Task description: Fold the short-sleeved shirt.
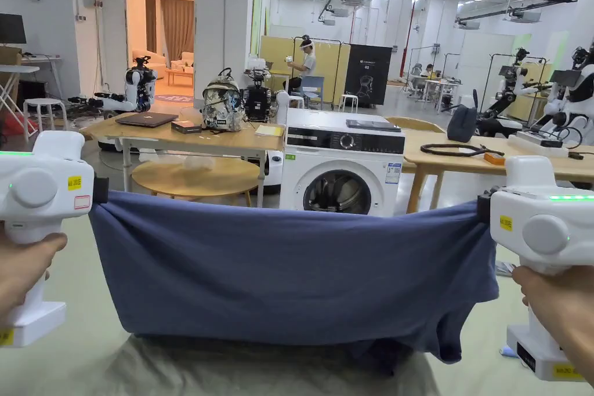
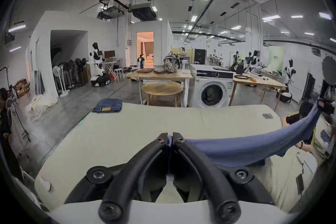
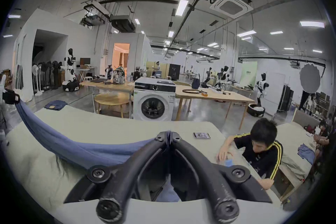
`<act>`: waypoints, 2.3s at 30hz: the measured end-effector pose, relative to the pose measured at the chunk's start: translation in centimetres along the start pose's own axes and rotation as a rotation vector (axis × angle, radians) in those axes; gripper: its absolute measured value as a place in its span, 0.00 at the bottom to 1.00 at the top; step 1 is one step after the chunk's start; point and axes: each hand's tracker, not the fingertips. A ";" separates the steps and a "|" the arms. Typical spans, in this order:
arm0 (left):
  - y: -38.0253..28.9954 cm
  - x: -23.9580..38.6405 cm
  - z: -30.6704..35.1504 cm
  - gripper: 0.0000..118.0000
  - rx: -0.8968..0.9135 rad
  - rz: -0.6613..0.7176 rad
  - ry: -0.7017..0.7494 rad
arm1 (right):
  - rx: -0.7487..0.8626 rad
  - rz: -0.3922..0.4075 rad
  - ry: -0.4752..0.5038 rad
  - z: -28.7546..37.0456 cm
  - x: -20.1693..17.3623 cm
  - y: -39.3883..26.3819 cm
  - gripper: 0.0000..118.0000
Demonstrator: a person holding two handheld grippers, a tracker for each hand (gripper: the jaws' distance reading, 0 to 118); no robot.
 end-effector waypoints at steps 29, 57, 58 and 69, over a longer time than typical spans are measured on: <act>-31.0 -2.9 14.8 0.00 -0.487 0.087 -0.029 | -0.458 0.087 0.088 16.7 -1.4 -25.6 0.00; -33.3 -1.3 12.8 0.28 -0.544 0.069 -0.052 | -0.699 0.069 0.018 15.4 -2.0 -29.7 0.56; -32.7 -0.8 12.8 0.28 -0.509 0.062 -0.064 | -0.649 0.060 0.024 15.4 -2.6 -29.1 0.56; -29.9 4.4 12.7 0.21 -0.124 0.006 -0.035 | -0.217 -0.087 0.091 15.5 -9.5 -27.0 0.32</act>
